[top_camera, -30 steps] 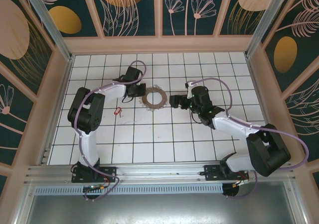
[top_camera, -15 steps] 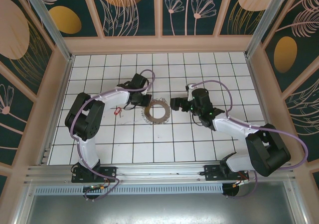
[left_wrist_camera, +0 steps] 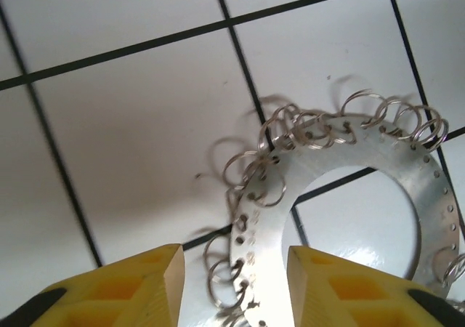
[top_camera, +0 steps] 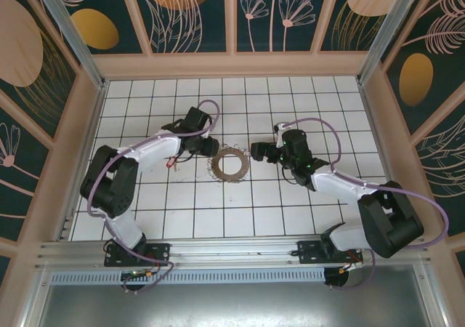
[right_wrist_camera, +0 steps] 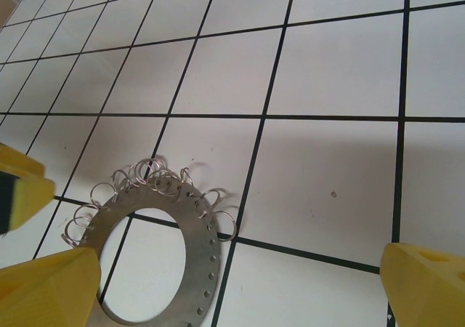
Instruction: Put the keys on the keyring
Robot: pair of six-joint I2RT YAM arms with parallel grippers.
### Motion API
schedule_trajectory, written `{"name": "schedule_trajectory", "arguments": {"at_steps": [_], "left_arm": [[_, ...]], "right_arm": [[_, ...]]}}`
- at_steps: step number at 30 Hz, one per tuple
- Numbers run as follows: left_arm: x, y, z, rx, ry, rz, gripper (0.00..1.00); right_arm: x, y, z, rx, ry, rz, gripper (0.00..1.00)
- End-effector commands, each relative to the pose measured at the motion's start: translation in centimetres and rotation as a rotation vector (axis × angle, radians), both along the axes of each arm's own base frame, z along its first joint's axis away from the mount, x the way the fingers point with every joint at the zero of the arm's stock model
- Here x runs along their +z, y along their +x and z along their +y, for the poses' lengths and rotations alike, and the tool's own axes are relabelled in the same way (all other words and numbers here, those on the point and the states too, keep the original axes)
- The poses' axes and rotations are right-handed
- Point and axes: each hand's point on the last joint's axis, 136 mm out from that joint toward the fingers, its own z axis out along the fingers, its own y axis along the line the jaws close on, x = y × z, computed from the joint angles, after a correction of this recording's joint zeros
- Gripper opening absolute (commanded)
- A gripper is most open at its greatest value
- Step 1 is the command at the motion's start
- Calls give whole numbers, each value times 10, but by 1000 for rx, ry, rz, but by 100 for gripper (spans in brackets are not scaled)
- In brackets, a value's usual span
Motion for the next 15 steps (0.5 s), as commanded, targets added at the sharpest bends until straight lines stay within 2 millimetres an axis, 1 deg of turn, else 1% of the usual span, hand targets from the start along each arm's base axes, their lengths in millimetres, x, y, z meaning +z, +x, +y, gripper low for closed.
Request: {"name": "schedule_trajectory", "arguments": {"at_steps": [1, 5, 6, 8, 10, 13, 15], "left_arm": [[10, -5, 35, 128, 7, 2, 45], [8, -9, 85, 272, 6, 15, 46], [1, -14, 98, 302, 21, 27, 46], [-2, -15, 115, 341, 44, 28, 46], [-7, -15, 126, 369, 59, 36, 46], [-14, -14, 134, 404, 84, 38, 46], [-17, -13, 140, 427, 108, 32, 44]], "right_arm": [[8, -1, 1, 2, 31, -22, 99], [9, -2, 2, 10, 34, -24, 99], [8, -2, 2, 10, 35, -24, 99], [8, -3, 2, 11, 40, -24, 99], [9, -3, 2, 13, 45, -27, 99], [9, -5, 1, 12, 45, -27, 99], [11, -5, 0, 8, 42, -32, 99]]}}
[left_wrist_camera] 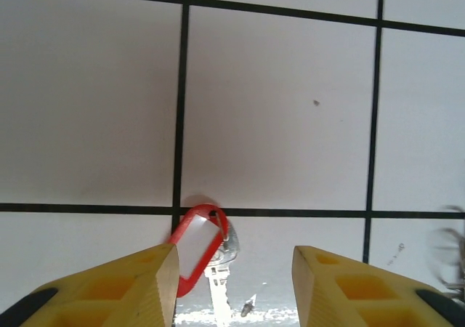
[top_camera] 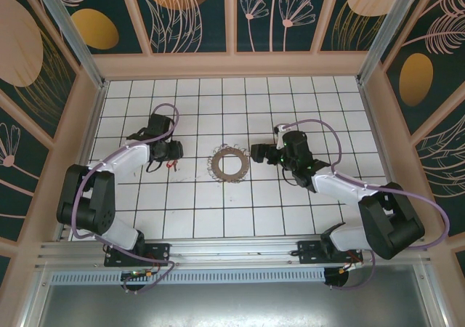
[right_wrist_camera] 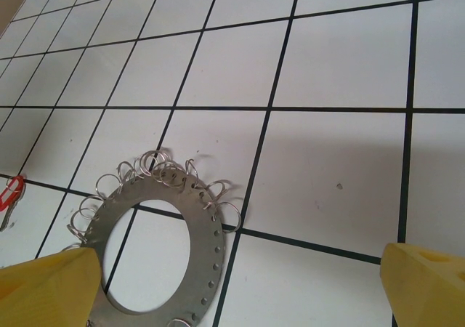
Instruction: Put the keys on the keyring
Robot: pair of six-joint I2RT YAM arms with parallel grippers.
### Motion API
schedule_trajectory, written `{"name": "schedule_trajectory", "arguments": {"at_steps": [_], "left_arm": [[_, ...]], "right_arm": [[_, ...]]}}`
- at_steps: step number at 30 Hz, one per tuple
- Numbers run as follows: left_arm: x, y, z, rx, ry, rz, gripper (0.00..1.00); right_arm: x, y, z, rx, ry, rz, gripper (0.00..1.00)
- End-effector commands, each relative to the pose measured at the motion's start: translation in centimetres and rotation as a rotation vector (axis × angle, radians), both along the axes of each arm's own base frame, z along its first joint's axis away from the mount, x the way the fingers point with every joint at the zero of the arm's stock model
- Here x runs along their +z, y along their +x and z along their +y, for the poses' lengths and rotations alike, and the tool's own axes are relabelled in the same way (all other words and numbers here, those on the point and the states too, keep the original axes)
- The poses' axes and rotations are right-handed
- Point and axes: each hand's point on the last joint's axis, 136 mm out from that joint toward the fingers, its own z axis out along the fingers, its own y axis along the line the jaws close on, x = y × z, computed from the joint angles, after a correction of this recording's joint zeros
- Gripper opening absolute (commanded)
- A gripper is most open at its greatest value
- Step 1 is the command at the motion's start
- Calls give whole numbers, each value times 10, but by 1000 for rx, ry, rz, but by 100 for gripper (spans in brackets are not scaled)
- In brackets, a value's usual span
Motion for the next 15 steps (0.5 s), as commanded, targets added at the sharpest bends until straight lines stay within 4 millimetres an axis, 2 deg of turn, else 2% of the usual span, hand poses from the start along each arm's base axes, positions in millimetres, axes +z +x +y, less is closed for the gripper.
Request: {"name": "schedule_trajectory", "arguments": {"at_steps": [1, 8, 15], "left_arm": [[-8, -1, 12, 57, 43, 4, 43], [-26, 0, 1, 38, -8, 38, 37], [-36, -3, 0, 30, -10, 63, 31]], "right_arm": [[13, -1, -2, -9, 30, -37, 99], [13, 1, -4, -12, 20, -40, 99], [16, 3, -5, -20, 17, -49, 99]]}}
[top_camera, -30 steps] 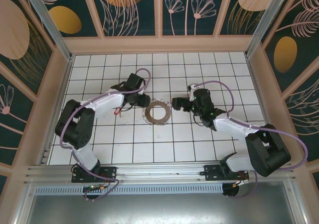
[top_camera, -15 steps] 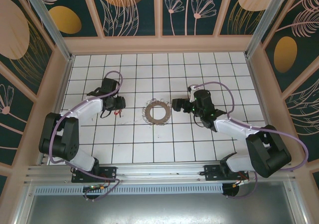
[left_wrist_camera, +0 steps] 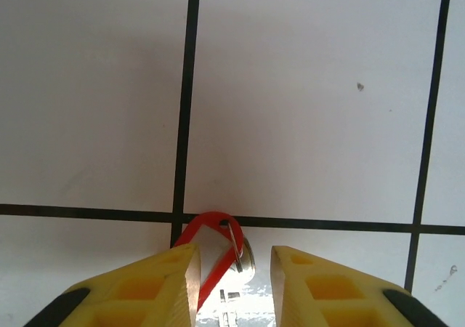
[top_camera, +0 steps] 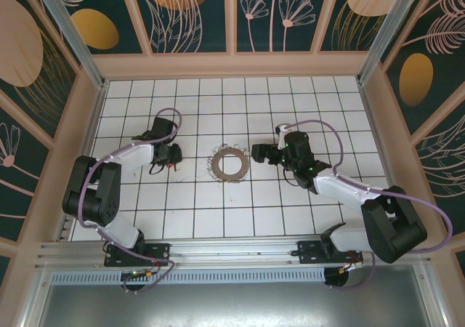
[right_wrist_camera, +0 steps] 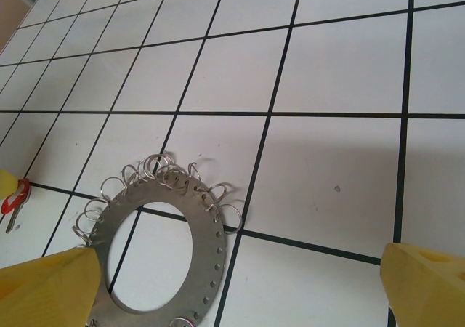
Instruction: Put the keys on the keyring
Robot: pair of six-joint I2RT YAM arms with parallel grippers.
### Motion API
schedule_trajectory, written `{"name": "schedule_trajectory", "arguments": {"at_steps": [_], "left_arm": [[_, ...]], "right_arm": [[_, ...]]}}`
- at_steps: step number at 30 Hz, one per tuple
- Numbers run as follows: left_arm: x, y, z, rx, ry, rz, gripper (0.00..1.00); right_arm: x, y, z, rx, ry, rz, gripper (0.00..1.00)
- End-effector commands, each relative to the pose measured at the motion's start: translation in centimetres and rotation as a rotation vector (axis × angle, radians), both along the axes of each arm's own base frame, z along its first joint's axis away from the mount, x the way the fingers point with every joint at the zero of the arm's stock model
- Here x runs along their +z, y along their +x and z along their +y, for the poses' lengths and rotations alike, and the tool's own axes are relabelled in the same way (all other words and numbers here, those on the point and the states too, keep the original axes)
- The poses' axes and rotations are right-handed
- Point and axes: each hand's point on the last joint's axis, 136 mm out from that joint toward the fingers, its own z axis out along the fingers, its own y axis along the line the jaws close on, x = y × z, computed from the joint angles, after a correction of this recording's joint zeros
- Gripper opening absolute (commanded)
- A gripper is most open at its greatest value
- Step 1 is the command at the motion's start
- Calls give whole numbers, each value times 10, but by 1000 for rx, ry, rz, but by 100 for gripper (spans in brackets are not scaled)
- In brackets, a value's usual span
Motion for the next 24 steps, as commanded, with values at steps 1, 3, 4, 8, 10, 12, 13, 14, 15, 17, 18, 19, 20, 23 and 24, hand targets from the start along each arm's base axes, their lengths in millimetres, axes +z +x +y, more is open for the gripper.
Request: {"name": "schedule_trajectory", "arguments": {"at_steps": [1, 3, 4, 8, 10, 12, 13, 14, 15, 17, 18, 19, 20, 23, 24], "left_arm": [[-9, -2, -1, 5, -13, 15, 29], [-12, -4, -1, 4, -16, 23, 28], [-13, -5, -1, 5, -18, 24, 27], [-15, -4, -2, 4, -24, 24, 19], [-15, -3, -3, 2, -23, 24, 16], [-15, -2, -2, 1, -13, 24, 14], [-14, -2, -2, 1, -12, 23, 13], [-14, -2, -2, -1, -11, 25, 11], [-14, -1, -2, -2, -13, 24, 10], [-12, -1, -2, -6, -10, 22, 6], [-12, -1, -2, -6, -9, 23, 4], [-10, -1, -2, -8, -10, 21, 3], [-8, -1, -3, -13, -14, 18, 2], [3, -2, -9, -45, -31, 9, 0], [9, -2, -14, -62, -41, -1, 0]], "right_arm": [[10, 5, -3, -17, 8, -33, 99], [10, 5, -3, -18, 7, -32, 99], [10, 5, -3, -18, 6, -34, 99], [13, 7, -3, -17, 6, -41, 99], [14, 8, -4, -19, 4, -44, 99], [15, 8, -5, -20, 1, -45, 99], [15, 8, -5, -22, 1, -48, 99], [16, 8, -6, -24, 0, -48, 99], [16, 7, -7, -25, 0, -49, 99], [16, 7, -8, -28, 0, -50, 99], [15, 6, -8, -28, 0, -48, 99], [15, 6, -9, -31, -1, -49, 99], [16, 7, -10, -34, -1, -51, 99], [18, 7, -13, -43, -2, -56, 99], [19, 8, -15, -48, -1, -58, 99]]}}
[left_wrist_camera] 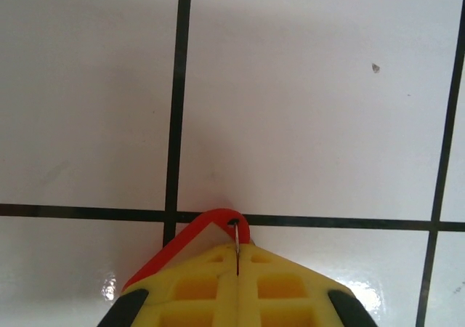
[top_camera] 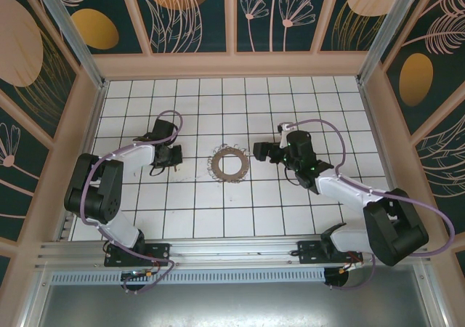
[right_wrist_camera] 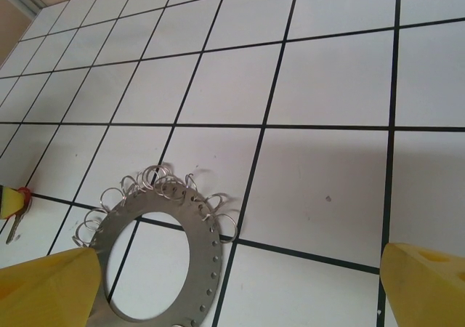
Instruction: Put the keys on the keyring
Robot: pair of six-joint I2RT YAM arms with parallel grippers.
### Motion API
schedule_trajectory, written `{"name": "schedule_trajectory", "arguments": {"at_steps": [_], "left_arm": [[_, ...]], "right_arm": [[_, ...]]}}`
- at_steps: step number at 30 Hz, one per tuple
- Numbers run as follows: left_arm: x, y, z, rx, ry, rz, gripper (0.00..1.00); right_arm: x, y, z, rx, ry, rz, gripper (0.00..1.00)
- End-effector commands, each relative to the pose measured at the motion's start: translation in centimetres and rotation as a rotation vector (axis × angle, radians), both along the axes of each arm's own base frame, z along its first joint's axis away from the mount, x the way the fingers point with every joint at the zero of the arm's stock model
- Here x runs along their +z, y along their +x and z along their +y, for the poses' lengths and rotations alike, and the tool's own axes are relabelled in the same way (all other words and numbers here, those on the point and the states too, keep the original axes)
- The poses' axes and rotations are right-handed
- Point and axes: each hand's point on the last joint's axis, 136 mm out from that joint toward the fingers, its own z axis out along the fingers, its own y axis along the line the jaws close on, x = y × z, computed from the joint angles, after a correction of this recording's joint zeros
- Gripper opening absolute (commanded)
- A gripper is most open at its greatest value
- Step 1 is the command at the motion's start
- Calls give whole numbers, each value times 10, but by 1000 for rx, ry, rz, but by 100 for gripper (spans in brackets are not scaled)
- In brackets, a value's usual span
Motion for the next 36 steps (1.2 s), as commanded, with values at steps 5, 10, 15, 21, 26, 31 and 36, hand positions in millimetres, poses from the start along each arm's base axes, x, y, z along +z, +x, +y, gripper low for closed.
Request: {"name": "schedule_trajectory", "arguments": {"at_steps": [5, 10, 15, 21, 26, 31, 36], "left_arm": [[68, 7, -61, -191, -86, -100, 0], [93, -8, -134, -315, -252, -125, 0], [109, -38, -211, -477, -366, -125, 0], [89, -67, -269, -610, -381, -60, 0], [74, -82, -296, -679, -387, -10, 0], [47, -91, -307, -691, -369, 45, 0], [44, -90, -310, -690, -375, 46, 18]], "right_arm": [[15, 14, -36, -99, 19, -44, 99], [21, 21, -65, -162, 24, -55, 99], [21, 18, -87, -214, 30, -59, 99], [15, 10, -100, -244, 25, -48, 99], [9, 6, -107, -259, 17, -40, 99], [7, 6, -109, -262, 19, -33, 99], [8, 7, -109, -261, 19, -35, 99]]}}
